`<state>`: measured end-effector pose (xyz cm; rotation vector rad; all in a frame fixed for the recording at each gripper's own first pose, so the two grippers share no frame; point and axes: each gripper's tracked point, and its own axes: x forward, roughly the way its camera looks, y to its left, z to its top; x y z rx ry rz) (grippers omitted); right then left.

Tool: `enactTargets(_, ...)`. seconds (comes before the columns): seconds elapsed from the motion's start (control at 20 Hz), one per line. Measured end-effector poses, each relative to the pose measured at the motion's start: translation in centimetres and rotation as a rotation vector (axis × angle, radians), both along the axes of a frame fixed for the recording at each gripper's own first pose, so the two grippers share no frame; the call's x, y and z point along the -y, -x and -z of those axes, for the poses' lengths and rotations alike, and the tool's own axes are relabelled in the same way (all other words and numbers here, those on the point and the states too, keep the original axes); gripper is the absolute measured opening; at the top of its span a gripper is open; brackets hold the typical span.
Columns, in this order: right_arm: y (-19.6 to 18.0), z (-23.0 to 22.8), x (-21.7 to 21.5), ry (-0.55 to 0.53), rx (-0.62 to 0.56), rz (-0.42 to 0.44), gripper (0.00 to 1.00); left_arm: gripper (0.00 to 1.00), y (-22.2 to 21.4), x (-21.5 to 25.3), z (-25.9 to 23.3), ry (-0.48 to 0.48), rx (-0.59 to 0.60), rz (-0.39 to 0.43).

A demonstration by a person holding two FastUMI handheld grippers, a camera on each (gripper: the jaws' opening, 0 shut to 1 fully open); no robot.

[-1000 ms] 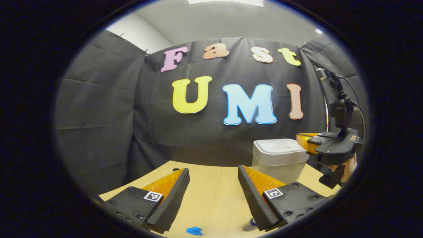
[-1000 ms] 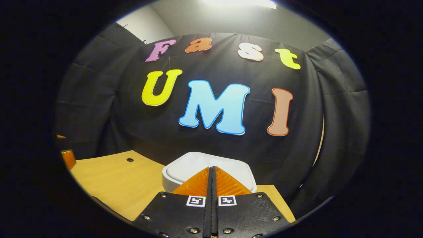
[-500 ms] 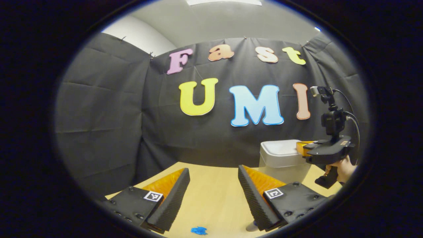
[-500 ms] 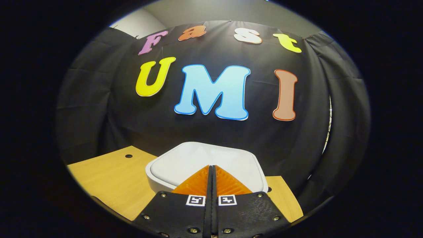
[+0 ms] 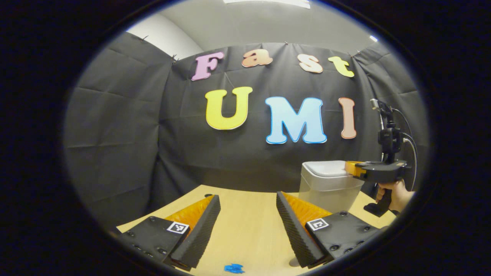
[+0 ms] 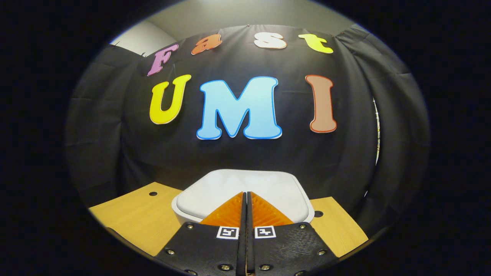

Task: Press the lid of the desktop garbage bin to open it, pick up the crumpled paper on the desktop and throw it into the bin, then pick up the pop can on the desktop and drop it into the bin, and finally close the garbage bin lid.

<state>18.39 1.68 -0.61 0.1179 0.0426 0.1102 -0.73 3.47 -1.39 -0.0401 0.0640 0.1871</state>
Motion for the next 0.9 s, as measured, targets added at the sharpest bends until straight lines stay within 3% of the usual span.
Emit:
enactTargets(0.2,1.2,-3.7,0.9,0.036,0.097,0.067,0.01,1.0,0.5,-0.6,0.3,0.009,-0.011,-0.015)
enactTargets(0.4,2.6,-5.5,1.0,0.05,0.122,0.082,0.01,1.0,0.7,-1.2,0.6,0.012,-0.018,-0.018)
enactTargets(0.55,3.9,-5.5,0.9,0.057,0.123,0.086,0.01,0.96,0.9,-1.3,0.8,0.01,-0.027,-0.016)
enactTargets(0.6,4.4,-5.5,0.7,0.058,0.123,0.081,0.01,1.0,1.0,-1.4,1.0,0.007,-0.031,-0.014)
enactTargets(0.9,9.0,-4.0,-0.9,0.079,0.089,0.043,0.01,1.0,1.7,-1.6,2.6,-0.022,-0.085,0.0)
